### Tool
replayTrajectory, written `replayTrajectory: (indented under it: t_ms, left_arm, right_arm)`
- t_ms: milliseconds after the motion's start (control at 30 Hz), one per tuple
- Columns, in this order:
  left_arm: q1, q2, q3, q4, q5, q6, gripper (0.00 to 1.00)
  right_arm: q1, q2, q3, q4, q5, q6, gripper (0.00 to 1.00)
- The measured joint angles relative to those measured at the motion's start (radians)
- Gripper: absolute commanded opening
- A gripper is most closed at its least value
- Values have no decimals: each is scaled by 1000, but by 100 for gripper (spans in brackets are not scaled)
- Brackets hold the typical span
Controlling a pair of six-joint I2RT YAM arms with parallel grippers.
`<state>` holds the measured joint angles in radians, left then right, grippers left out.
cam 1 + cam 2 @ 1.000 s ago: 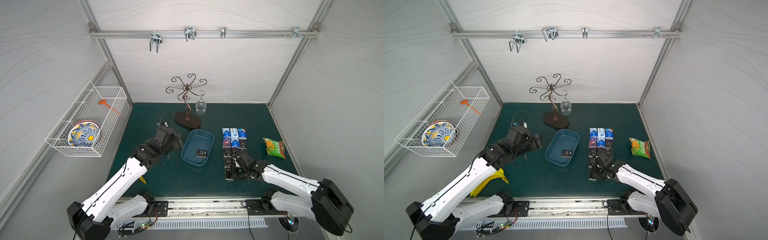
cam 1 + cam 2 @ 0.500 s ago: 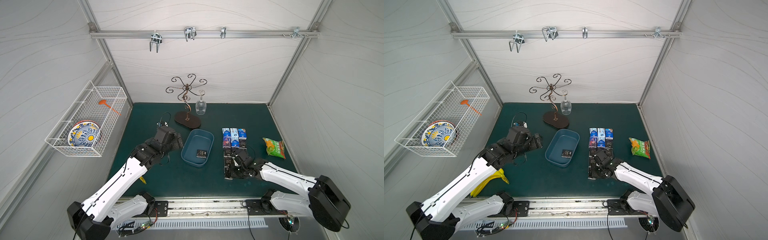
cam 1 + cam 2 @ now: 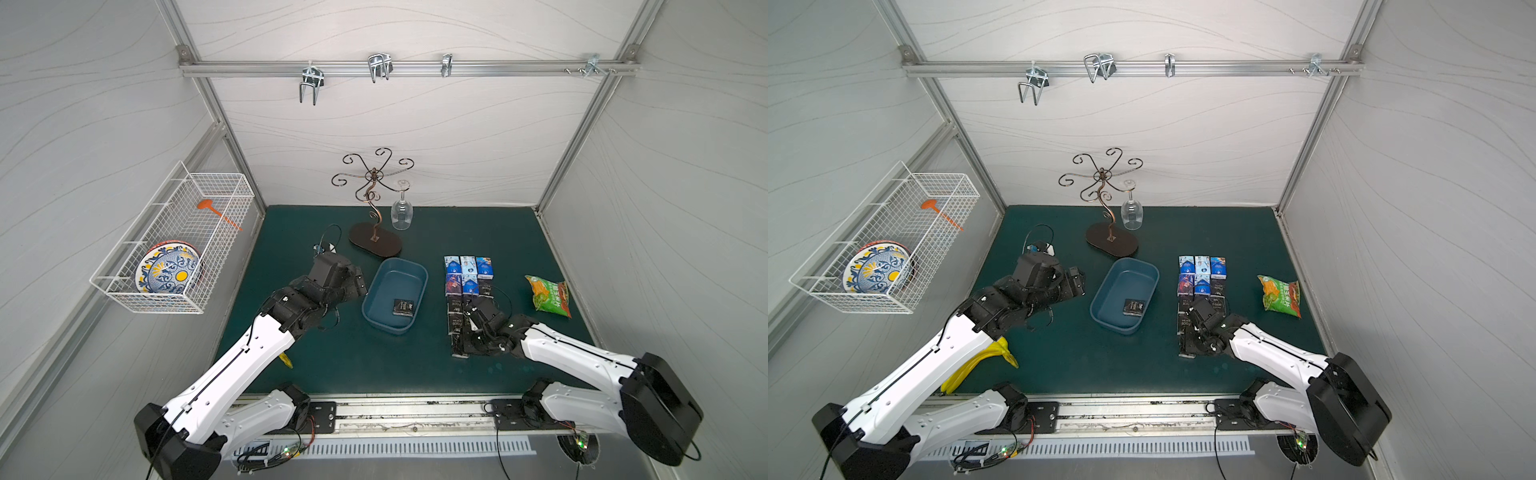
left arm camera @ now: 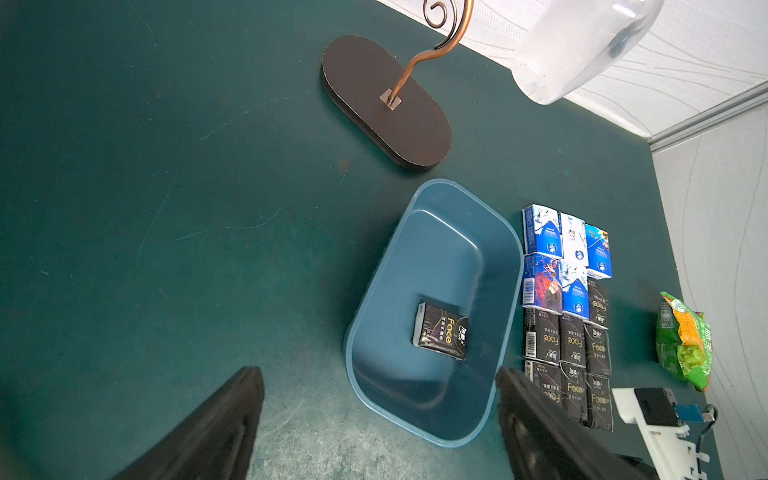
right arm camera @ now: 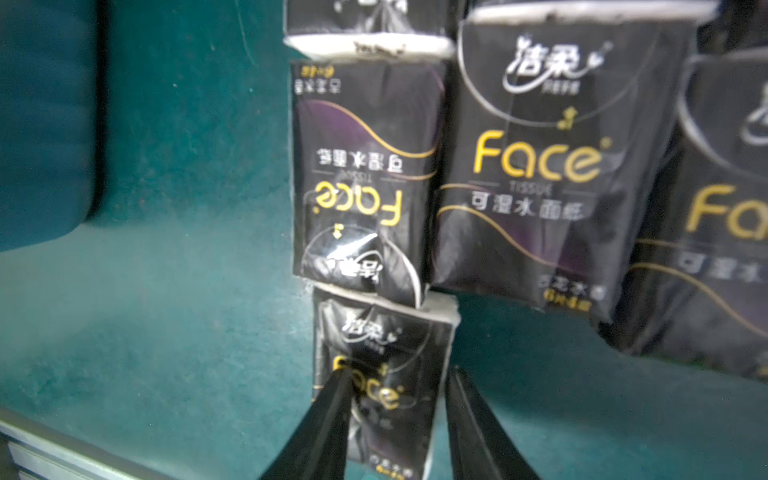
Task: Take the pocket tissues out of the storage box
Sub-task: Move the pocket tissues to the center of the board.
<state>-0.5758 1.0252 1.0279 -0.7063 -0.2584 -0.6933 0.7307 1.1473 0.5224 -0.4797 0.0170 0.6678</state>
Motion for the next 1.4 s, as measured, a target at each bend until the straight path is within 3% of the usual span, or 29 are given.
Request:
replayTrajectory:
  t_ms: [700, 1400]
  left_arm:
    - [0, 0, 0, 0, 0, -6, 91]
    - [0, 0, 0, 0, 0, -7, 91]
  right_arm:
    - [16, 29, 13, 0, -22, -34, 38]
    - [14, 42, 74, -18, 9, -67, 44]
